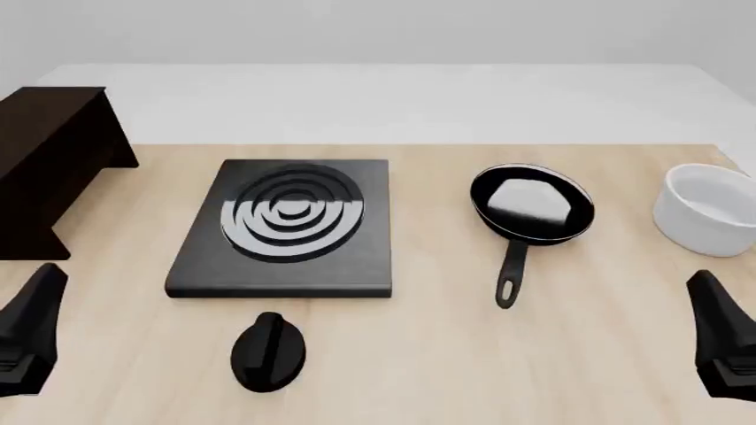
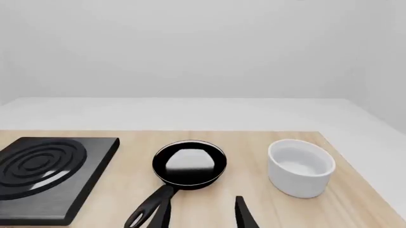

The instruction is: Put the frying pan on top of the cabinet.

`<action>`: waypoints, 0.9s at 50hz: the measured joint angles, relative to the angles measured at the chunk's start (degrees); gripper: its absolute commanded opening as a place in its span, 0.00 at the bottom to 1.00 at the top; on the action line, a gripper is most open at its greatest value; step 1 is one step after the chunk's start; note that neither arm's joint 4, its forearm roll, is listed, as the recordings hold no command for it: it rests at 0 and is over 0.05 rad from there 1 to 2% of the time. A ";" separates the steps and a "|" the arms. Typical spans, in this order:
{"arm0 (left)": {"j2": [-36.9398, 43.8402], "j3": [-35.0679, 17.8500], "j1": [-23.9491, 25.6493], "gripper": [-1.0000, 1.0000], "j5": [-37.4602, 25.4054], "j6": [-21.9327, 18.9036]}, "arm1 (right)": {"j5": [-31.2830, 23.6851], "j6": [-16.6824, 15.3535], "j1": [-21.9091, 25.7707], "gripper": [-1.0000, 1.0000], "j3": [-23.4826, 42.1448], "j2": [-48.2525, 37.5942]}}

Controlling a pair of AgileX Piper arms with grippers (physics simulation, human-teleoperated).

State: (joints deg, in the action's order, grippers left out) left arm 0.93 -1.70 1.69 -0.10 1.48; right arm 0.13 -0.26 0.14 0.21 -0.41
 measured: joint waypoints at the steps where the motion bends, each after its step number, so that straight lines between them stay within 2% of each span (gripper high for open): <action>1: 0.15 -0.23 0.18 1.00 0.09 -0.15 | 0.01 -0.03 0.01 1.00 -0.01 0.02; 9: 5.56 -2.51 3.17 1.00 3.28 0.29 | 0.02 -0.19 -0.02 1.00 0.03 0.09; 21: 23.57 -7.65 10.72 1.00 13.74 5.64 | 0.07 -0.47 -0.02 1.00 -0.01 0.15; 31: 40.14 -14.22 17.83 1.00 19.43 12.86 | 0.08 -0.67 -0.13 1.00 0.04 0.18; 45: 60.00 -24.71 30.84 1.00 21.19 25.64 | 0.16 -0.86 0.06 1.00 0.05 0.24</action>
State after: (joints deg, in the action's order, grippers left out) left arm 60.93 -26.41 32.54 21.09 27.12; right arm 0.30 -1.12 0.20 0.26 -0.18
